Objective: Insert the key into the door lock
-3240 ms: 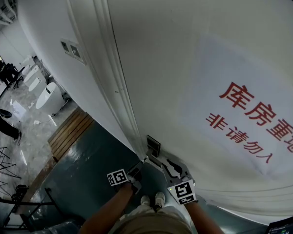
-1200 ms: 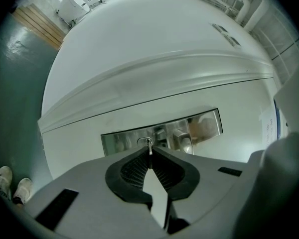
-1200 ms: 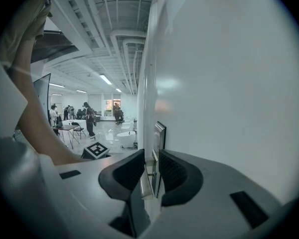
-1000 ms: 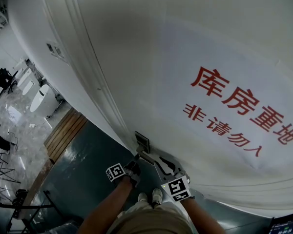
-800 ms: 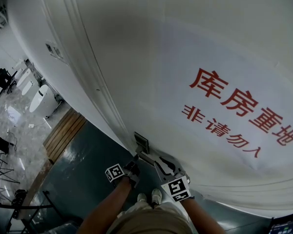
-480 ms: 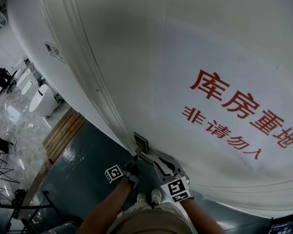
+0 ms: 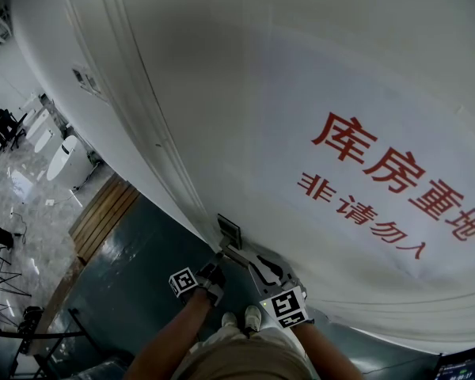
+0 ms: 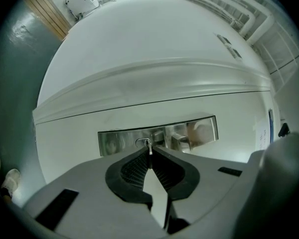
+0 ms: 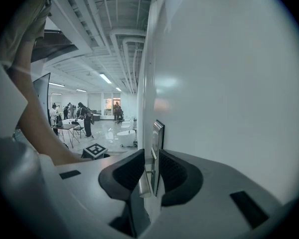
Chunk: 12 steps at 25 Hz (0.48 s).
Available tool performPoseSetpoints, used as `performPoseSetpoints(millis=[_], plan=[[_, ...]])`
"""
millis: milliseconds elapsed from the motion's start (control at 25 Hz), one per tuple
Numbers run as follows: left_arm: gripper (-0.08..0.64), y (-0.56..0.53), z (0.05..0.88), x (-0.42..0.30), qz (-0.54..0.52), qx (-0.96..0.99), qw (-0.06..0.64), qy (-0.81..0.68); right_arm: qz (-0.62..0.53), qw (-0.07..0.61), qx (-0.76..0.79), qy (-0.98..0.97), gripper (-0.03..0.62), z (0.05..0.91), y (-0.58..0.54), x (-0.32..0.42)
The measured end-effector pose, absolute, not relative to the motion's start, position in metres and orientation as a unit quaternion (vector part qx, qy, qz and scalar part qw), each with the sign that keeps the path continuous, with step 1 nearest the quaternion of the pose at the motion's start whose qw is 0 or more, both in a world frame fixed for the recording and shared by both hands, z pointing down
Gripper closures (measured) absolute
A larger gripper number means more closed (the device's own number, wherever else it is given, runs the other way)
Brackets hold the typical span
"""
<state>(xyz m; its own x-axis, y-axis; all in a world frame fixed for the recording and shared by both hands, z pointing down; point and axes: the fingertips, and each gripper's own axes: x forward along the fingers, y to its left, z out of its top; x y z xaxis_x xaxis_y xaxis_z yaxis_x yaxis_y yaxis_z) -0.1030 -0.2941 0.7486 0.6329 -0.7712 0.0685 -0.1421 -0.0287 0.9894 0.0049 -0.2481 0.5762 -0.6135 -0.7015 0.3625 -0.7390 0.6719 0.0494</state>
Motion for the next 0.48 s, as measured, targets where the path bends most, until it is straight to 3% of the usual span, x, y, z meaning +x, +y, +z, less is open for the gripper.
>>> performPoseSetpoints(millis=[480], plan=[[0.528,-0.294,0.7523,-0.1028,-0.26,0.663,0.614,-0.34,0.054,0.181,0.403,-0.895,0.5,0.5776,-0.2462,0.0053]])
